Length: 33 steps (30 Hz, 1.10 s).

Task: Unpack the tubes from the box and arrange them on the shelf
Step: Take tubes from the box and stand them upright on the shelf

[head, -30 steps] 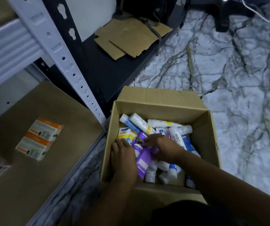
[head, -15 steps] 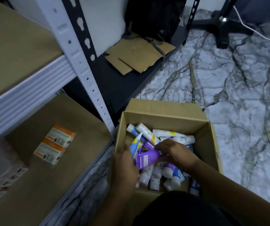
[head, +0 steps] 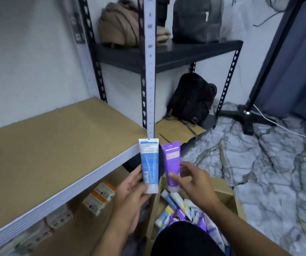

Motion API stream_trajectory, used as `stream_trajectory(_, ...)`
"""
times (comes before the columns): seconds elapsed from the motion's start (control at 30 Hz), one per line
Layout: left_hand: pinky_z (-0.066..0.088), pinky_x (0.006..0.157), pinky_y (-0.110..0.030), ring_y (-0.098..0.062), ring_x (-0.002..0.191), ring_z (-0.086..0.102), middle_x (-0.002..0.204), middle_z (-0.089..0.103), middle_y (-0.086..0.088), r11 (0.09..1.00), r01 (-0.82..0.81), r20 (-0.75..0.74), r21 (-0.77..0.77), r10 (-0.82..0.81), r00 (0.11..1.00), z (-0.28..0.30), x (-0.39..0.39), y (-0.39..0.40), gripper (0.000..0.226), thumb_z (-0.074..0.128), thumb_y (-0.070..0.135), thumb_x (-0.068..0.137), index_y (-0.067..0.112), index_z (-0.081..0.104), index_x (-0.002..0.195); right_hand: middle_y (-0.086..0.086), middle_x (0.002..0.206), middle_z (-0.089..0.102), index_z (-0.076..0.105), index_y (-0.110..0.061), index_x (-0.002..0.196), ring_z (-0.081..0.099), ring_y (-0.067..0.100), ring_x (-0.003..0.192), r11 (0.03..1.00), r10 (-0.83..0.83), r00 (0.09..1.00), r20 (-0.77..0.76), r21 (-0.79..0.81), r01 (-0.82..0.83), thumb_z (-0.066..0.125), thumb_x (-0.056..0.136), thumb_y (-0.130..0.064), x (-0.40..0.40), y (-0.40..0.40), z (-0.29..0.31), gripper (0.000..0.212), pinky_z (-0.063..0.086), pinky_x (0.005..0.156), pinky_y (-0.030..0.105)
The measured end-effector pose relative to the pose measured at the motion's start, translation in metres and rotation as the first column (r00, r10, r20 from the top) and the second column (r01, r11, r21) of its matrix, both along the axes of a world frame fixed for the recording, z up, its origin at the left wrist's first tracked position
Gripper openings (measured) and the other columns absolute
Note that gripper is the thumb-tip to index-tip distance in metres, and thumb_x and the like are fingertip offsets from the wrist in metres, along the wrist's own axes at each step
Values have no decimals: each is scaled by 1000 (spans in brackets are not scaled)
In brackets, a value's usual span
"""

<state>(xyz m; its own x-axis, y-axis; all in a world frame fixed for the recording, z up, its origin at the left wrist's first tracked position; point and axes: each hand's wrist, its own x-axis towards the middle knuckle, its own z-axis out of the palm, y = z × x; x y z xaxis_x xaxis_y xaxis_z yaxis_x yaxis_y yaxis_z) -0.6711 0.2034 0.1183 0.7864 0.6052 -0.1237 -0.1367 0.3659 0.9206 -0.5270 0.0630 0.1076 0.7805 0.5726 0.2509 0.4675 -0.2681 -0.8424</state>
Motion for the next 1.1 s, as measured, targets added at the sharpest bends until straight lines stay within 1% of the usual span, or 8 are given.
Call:
stream_trajectory(0.13,59,76,-27,-16,103,71,113,74,-4,995,-63,104,75,55,993,56,-17,11,40,53,-10,92,13,61,125,-16,90,74,69,-26,107,69,1,78,988,37,999,33,151,-42,76,80,-41,-33,37,62,31,54,68,18)
stream_trajectory(0.3,57,91,-28,-15,106,70,112,74,-1,934,-200,136,295,166,977,109,-40,50,48,74,-2,82,11,61,127,-13,91,73,66,-28,107,68,3,79,970,41,994,98,233,-63,74,79,-49,-57,78,116,37,55,68,20)
stream_trajectory(0.47,56,79,-15,-5,102,70,113,72,5,867,-252,135,429,214,968,136,-57,101,47,72,-9,82,16,61,120,-16,92,70,63,-28,109,64,-6,83,972,62,991,115,217,-86,73,81,-48,-70,121,143,36,51,66,9)
stream_trajectory(0.6,54,87,-16,-3,105,69,120,68,6,818,-288,99,499,276,956,129,-63,140,49,71,-8,83,14,57,124,-15,93,70,62,-28,113,66,-5,84,978,68,993,92,192,-84,74,81,-46,-73,159,139,39,58,75,22)
stream_trajectory(0.67,54,90,-17,-2,106,68,122,66,7,807,-299,78,509,302,950,119,-66,154,48,70,-8,85,18,56,123,-18,92,70,63,-29,113,65,-6,85,980,66,993,97,179,-83,74,82,-45,-73,174,131,36,57,76,22)
stream_trajectory(0.77,52,89,-14,4,104,66,120,64,12,796,-311,62,519,328,943,103,-69,163,46,67,-9,86,24,55,117,-18,92,70,65,-29,110,65,-4,83,987,43,991,125,150,-62,73,82,-47,-72,190,116,35,57,75,25)
stream_trajectory(0.87,51,85,-11,8,101,65,118,63,12,805,-300,42,511,326,945,89,-70,165,47,64,-12,86,25,54,113,-16,95,71,64,-28,111,66,-2,86,987,39,997,68,156,-49,73,81,-49,-72,197,105,37,57,79,30)
stream_trajectory(1.1,50,84,-8,12,99,64,115,62,18,798,-312,25,515,349,937,80,-71,161,48,62,-13,87,27,53,112,-15,97,69,61,-27,112,66,1,88,987,75,997,27,144,-78,77,76,-49,-76,193,101,45,57,79,24)
